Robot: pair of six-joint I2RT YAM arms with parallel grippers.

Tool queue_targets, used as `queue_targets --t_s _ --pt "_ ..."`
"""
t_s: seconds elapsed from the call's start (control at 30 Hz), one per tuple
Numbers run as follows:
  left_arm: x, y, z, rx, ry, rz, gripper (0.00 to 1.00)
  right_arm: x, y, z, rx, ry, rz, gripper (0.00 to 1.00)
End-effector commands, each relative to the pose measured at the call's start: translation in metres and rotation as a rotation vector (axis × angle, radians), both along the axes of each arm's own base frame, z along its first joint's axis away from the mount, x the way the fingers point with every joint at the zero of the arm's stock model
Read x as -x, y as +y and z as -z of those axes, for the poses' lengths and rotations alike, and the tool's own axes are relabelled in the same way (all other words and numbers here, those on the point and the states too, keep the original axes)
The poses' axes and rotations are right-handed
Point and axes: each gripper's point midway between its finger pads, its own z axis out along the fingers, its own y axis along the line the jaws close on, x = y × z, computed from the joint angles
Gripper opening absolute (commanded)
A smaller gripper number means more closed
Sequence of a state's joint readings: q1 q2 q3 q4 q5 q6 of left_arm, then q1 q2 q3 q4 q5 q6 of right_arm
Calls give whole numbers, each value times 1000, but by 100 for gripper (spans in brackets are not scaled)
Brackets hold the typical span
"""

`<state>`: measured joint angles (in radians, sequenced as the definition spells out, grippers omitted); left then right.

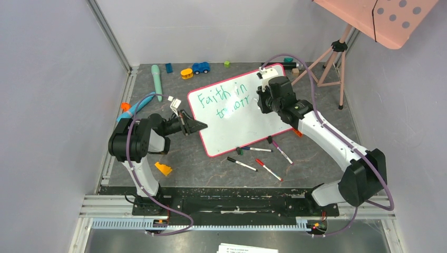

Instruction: Write a sentence on the whiteboard

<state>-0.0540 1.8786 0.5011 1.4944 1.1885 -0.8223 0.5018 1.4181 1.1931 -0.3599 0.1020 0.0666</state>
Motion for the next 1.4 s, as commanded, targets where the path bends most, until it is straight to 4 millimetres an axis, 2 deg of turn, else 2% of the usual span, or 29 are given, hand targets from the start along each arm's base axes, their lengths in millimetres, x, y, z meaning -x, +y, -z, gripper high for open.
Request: queue_targets --t_s 0.0,0.27,0.6,0.97,1.37 --pt "20 -7 5 -43 -157 127 2 -13 10 -16 -37 -45 -23 0" --pt "20 -8 5 -43 -157 128 2 0 10 -2 -52 -9 -36 0" --pt "20 -8 6 -44 -155 128 2 14 -4 15 -21 28 -2 0" --pt "20 -8 5 -44 -157 127 2 -4 -18 3 33 -4 85 0" --pt "20 -7 5 -44 -158 125 2 -17 -1 -12 -18 -29 42 0"
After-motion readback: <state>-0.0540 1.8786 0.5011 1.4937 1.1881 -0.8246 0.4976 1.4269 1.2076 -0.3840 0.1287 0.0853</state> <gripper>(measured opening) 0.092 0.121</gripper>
